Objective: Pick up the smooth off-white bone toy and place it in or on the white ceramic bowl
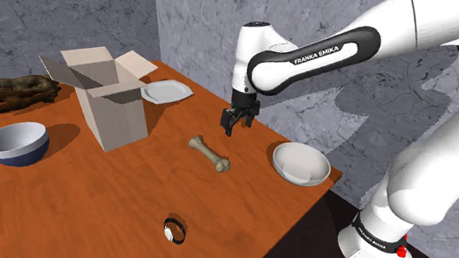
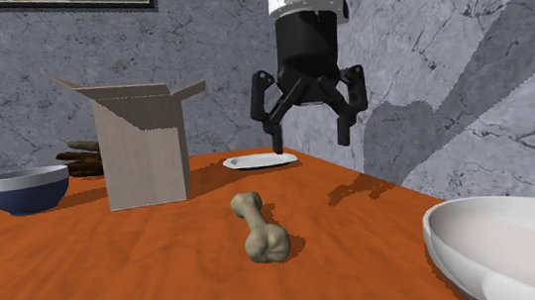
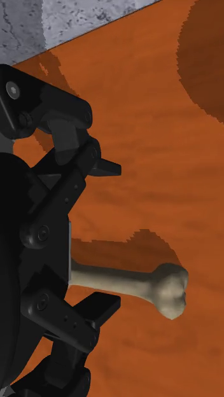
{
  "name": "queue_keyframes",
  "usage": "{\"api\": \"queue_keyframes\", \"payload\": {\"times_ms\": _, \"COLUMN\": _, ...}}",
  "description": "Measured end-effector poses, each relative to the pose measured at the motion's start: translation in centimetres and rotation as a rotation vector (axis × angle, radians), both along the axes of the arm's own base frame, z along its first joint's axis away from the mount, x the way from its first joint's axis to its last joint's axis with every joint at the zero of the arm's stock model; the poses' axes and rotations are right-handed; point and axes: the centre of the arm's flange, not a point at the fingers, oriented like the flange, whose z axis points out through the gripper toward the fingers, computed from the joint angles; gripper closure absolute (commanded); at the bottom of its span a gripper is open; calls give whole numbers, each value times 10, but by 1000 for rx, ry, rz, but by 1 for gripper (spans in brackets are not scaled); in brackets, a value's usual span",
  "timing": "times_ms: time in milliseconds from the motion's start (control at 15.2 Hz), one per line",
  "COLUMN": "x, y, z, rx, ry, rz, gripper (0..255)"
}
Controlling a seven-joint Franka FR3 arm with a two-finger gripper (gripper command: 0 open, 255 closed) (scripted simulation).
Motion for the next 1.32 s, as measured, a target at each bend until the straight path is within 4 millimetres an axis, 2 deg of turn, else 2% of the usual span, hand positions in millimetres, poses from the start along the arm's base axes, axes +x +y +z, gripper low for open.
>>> {"api": "queue_keyframes", "payload": {"times_ms": 594, "x": 63, "y": 69, "z": -66, "rx": -25, "ry": 7, "rz": 41, "gripper": 0}}
{"api": "queue_keyframes", "payload": {"times_ms": 1056, "x": 68, "y": 74, "z": -106, "rx": -27, "ry": 8, "rz": 44, "gripper": 0}}
{"api": "queue_keyframes", "payload": {"times_ms": 1320, "x": 69, "y": 74, "z": -112, "rx": -27, "ry": 8, "rz": 44, "gripper": 0}}
